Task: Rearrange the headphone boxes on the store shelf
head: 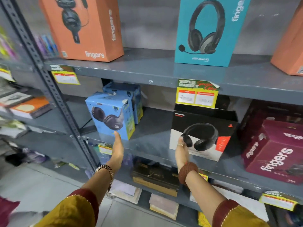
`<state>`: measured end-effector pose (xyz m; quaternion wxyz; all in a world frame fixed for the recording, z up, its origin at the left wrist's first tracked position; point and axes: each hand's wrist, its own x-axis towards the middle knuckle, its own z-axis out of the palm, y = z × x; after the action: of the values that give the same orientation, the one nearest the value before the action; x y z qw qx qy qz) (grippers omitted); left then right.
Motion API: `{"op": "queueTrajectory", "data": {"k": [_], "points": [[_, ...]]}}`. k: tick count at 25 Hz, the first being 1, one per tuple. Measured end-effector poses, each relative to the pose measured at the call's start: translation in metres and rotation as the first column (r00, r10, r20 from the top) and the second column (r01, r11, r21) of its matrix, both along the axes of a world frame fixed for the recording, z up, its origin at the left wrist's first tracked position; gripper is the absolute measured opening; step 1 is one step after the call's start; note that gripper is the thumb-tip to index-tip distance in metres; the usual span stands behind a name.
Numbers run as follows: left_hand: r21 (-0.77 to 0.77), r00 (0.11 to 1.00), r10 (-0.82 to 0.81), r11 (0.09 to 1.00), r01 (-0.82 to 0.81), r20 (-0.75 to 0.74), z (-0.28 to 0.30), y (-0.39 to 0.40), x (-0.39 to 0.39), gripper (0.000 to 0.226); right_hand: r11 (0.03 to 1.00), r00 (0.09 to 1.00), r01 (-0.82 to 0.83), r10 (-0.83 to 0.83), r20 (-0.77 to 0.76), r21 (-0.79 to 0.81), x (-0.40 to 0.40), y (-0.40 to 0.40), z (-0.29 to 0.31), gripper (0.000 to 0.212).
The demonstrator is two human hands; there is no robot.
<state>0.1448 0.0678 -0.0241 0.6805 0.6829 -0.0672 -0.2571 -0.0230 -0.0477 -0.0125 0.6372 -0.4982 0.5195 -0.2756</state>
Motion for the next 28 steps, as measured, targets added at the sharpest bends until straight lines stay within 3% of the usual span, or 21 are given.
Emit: {"op": "queueTrajectory", "data": {"k": [2, 6, 13, 21, 28], "points": [[0.003, 0.998, 0.043, 0.999, -0.043, 0.035, 0.005, 0.019, 0.033, 0.069, 0.998, 0.998, -0.059, 0.059, 0.026, -0.03, 0.037, 0.013, 0.007, 0.058], [0.012, 0.997, 0.028, 1.0, -0.028, 0.069, 0.017, 0.043, 0.106, 0.086, 0.992, 0.993, -0.11, 0.114, 0.043, -0.068, 0.11, 0.031, 0.021, 0.054], [0.037, 0.986, -0.164, 0.986, 0.163, 0.014, 0.049, 0.052, 0.199, 0.085, 0.99, 0.978, -0.119, 0.131, 0.164, -0.078, 0.221, 0.065, 0.022, 0.058], [-0.006, 0.964, -0.26, 0.965, 0.261, 0.046, 0.044, 0.049, 0.218, 0.044, 0.995, 0.983, 0.058, -0.042, 0.177, -0.082, 0.249, 0.072, 0.007, 0.055], [-0.038, 0.947, -0.317, 0.947, 0.319, 0.047, 0.036, 0.052, 0.227, 0.045, 0.992, 0.984, 0.066, -0.047, 0.173, -0.107, 0.249, 0.071, 0.001, 0.056]]}}
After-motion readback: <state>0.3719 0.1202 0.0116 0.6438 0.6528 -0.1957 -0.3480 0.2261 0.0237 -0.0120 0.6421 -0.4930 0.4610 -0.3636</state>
